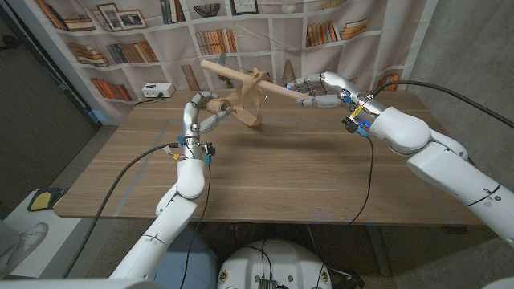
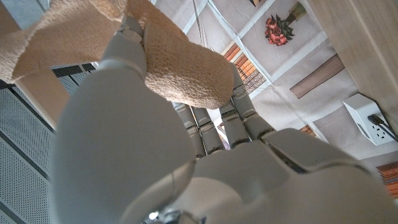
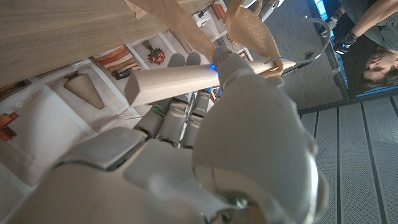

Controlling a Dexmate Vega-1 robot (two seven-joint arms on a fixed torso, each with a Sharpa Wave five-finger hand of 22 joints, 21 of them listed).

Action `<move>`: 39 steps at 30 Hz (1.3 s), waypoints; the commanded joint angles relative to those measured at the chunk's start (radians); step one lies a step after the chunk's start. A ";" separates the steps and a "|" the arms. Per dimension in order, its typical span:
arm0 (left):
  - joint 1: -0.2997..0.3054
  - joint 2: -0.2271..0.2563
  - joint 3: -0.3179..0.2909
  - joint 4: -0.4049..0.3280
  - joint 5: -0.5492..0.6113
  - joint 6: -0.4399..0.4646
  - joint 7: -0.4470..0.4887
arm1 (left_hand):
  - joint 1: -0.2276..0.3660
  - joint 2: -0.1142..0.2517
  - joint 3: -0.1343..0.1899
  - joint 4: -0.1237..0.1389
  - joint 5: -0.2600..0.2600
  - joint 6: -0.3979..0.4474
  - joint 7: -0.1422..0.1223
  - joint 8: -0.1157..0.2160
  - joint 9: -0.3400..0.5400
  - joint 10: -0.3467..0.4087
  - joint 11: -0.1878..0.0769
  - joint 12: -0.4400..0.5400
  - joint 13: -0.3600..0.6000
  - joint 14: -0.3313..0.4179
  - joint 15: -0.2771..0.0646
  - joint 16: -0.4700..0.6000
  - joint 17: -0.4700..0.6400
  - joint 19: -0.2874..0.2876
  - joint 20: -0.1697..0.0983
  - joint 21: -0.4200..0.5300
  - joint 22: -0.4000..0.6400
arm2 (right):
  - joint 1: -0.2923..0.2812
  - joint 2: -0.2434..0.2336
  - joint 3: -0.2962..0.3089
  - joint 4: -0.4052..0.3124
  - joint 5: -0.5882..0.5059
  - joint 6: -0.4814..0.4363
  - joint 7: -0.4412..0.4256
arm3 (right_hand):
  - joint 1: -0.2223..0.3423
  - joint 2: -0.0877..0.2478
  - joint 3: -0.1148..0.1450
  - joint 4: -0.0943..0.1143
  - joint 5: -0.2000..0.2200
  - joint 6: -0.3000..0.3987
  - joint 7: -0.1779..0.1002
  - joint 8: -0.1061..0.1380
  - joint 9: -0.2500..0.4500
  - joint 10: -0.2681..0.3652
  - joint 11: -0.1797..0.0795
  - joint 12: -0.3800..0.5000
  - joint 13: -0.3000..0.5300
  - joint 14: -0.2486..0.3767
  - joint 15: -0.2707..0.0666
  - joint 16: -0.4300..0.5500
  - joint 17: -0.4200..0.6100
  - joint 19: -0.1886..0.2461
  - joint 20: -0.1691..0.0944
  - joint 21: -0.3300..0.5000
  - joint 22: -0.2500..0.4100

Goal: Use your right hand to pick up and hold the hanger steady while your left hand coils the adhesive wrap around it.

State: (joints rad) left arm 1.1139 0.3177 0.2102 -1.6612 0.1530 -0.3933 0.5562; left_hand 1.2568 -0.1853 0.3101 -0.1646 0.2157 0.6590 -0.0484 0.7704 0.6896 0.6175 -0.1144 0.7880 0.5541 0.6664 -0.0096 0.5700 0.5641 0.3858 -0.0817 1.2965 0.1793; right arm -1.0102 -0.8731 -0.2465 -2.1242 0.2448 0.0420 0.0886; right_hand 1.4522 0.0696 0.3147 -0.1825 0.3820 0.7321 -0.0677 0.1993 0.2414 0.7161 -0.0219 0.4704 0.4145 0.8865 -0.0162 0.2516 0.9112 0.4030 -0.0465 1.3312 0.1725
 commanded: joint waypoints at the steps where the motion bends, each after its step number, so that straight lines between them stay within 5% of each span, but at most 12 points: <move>1: -0.042 0.011 -0.008 0.028 0.021 -0.004 0.001 | 0.330 0.334 0.008 0.003 0.003 0.004 0.002 0.007 0.003 0.005 0.003 0.004 0.001 0.176 -0.171 0.006 0.066 0.001 -0.007 0.004 0.004 | 0.018 0.002 -0.024 0.018 0.011 0.012 0.047 | 0.024 0.027 0.018 0.018 0.009 0.000 -0.005 0.000 0.003 0.094 -0.097 0.002 0.164 0.112 -0.219 0.004 0.003 -0.006 -0.094 0.005 0.001; 39: -0.155 0.043 0.010 0.102 0.064 -0.052 -0.037 | 0.333 0.336 0.013 0.002 -0.004 -0.002 -0.001 0.010 0.001 0.000 0.002 0.011 -0.001 0.173 -0.170 0.004 0.064 -0.003 -0.011 0.005 0.004 | 0.089 -0.019 -0.071 0.081 0.007 0.008 0.183 | 0.023 0.028 0.017 0.019 0.009 0.000 -0.006 0.000 0.003 0.097 -0.094 0.000 0.164 0.111 -0.219 0.004 0.002 -0.007 -0.095 0.005 0.000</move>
State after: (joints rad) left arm 0.9859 0.3469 0.2181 -1.5669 0.2033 -0.4318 0.5347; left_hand 1.2584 -0.1869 0.3144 -0.1598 0.2157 0.6590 -0.0484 0.7704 0.6896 0.6174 -0.1145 0.7919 0.5493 0.6663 -0.0096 0.5664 0.5641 0.3785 -0.0820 1.2964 0.1792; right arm -0.9540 -0.8800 -0.2984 -2.0713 0.2606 0.0507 0.2260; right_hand 1.4531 0.0686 0.3147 -0.1825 0.3860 0.7321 -0.0677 0.1993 0.2413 0.7156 -0.0225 0.4628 0.4146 0.8865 -0.0163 0.2497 0.9109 0.3975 -0.0410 1.3312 0.1725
